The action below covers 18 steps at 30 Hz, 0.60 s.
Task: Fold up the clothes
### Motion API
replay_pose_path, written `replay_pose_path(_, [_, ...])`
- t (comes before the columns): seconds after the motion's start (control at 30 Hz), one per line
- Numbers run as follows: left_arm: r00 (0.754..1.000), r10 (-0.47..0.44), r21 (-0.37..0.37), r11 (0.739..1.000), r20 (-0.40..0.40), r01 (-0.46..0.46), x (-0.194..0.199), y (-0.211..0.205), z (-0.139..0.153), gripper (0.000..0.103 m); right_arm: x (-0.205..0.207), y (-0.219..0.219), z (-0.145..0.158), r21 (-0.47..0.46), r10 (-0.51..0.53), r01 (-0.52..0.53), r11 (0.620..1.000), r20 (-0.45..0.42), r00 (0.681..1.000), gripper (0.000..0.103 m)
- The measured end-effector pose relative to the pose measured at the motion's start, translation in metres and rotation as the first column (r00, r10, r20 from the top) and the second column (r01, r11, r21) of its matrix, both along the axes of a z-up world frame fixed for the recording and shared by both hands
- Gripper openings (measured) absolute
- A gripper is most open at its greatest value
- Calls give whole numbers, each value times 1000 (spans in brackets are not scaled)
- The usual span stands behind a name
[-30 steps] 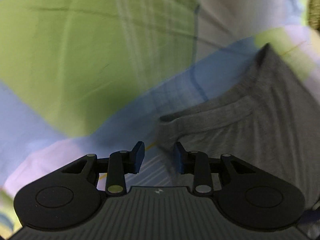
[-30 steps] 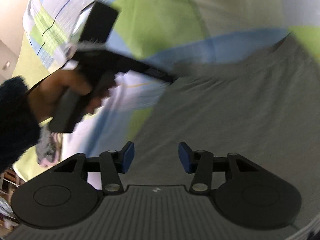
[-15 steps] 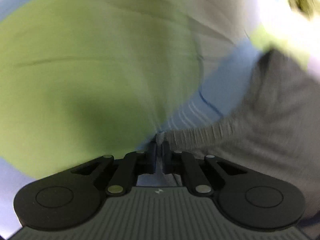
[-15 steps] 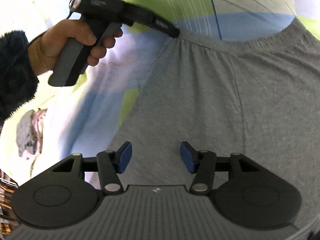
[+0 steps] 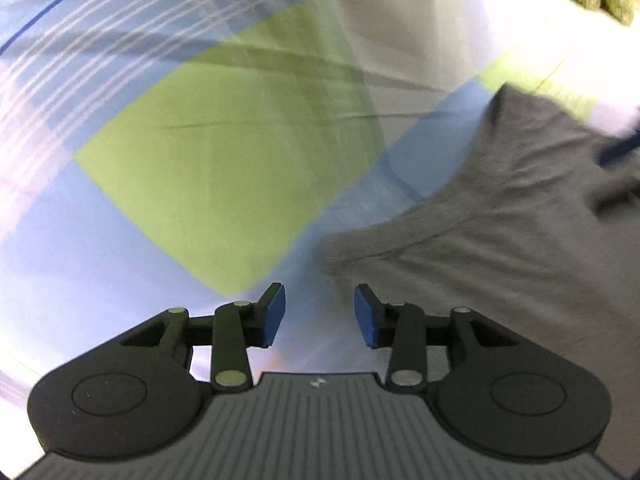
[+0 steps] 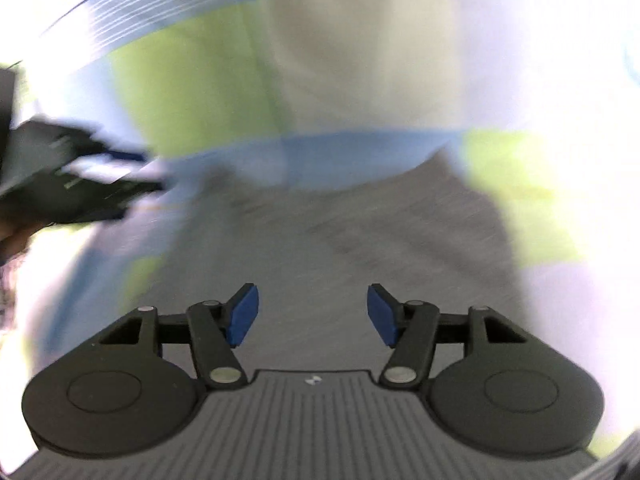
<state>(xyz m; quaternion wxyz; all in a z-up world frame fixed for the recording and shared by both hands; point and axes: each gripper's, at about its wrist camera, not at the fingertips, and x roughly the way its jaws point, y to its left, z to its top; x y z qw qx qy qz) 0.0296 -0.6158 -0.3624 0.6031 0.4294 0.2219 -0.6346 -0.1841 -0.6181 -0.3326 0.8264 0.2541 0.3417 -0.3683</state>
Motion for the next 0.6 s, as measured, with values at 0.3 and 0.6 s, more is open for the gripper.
replay_pose_path(0.3, [995,-90,-20,996,-52,89,-60,-39,-15,46,-16,-79,4,-115,-79,88,990,80,994,6])
replay_pose_path(0.6, [995,73,38,997,-65,-70,-12,-46,-31,46,-12,-82,-25,-61,-33,39,997,91,995,17])
